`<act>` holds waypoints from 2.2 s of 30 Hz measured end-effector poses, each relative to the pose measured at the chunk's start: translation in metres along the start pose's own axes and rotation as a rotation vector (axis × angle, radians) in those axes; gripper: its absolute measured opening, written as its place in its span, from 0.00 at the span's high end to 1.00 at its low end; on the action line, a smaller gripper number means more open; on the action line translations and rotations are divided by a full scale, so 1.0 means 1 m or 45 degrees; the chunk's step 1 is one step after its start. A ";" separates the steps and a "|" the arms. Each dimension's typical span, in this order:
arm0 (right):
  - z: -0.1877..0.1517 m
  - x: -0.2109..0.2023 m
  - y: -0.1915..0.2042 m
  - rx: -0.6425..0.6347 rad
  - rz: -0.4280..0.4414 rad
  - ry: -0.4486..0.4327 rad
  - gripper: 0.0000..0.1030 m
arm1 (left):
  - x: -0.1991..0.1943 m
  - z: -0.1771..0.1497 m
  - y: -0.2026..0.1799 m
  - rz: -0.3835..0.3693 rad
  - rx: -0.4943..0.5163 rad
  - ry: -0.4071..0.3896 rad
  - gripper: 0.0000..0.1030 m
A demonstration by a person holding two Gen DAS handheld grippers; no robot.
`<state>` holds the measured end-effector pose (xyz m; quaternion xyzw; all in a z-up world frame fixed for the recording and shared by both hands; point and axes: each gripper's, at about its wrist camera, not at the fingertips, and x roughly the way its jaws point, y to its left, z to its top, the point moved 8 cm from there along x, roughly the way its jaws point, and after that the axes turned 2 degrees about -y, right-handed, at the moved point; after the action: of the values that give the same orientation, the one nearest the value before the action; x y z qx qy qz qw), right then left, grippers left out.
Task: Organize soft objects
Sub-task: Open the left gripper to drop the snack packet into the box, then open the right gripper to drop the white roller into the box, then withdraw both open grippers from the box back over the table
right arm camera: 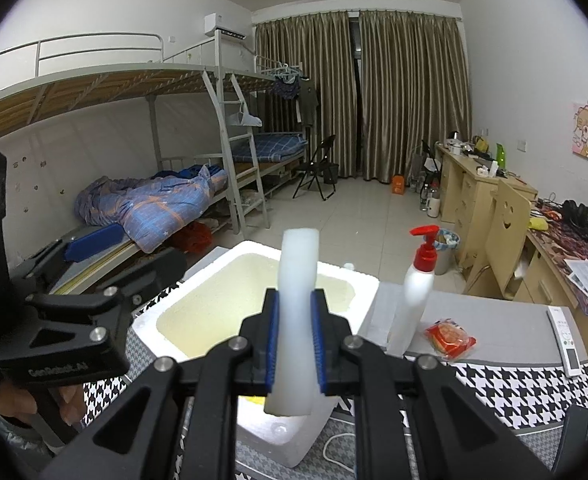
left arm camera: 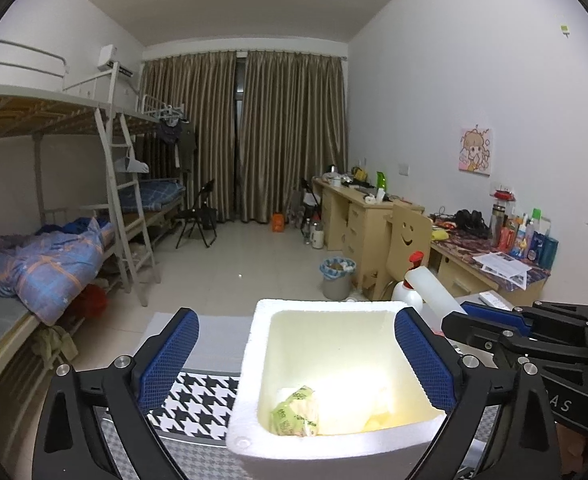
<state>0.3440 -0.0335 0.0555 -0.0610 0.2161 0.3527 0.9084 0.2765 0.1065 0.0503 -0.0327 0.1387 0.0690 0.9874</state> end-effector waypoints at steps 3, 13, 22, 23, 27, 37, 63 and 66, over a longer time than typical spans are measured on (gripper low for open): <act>0.002 0.003 0.001 -0.005 0.010 0.003 0.82 | -0.002 0.000 0.005 0.030 0.003 -0.009 0.02; 0.000 0.014 0.010 -0.039 0.038 0.033 0.82 | -0.013 0.000 0.020 0.093 0.001 -0.034 0.01; 0.001 0.025 0.016 -0.057 0.045 0.056 0.82 | -0.019 -0.001 0.032 0.130 -0.036 -0.039 0.01; 0.001 0.026 0.016 -0.060 0.046 0.057 0.82 | -0.019 -0.001 0.033 0.131 -0.040 -0.040 0.01; 0.000 0.032 0.016 -0.068 0.045 0.066 0.82 | -0.020 -0.002 0.037 0.135 -0.030 -0.038 0.01; -0.003 0.027 0.022 -0.069 0.066 0.058 0.38 | -0.022 -0.003 0.042 0.142 -0.039 -0.040 0.01; 0.005 -0.027 -0.007 -0.010 -0.001 -0.071 0.14 | -0.050 0.004 0.011 0.092 0.024 -0.091 0.01; 0.004 -0.033 -0.012 -0.002 -0.009 -0.081 0.11 | -0.056 0.005 0.006 0.085 0.037 -0.102 0.01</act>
<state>0.3314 -0.0618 0.0731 -0.0512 0.1867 0.3514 0.9160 0.2239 0.1056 0.0707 -0.0110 0.1009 0.1013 0.9897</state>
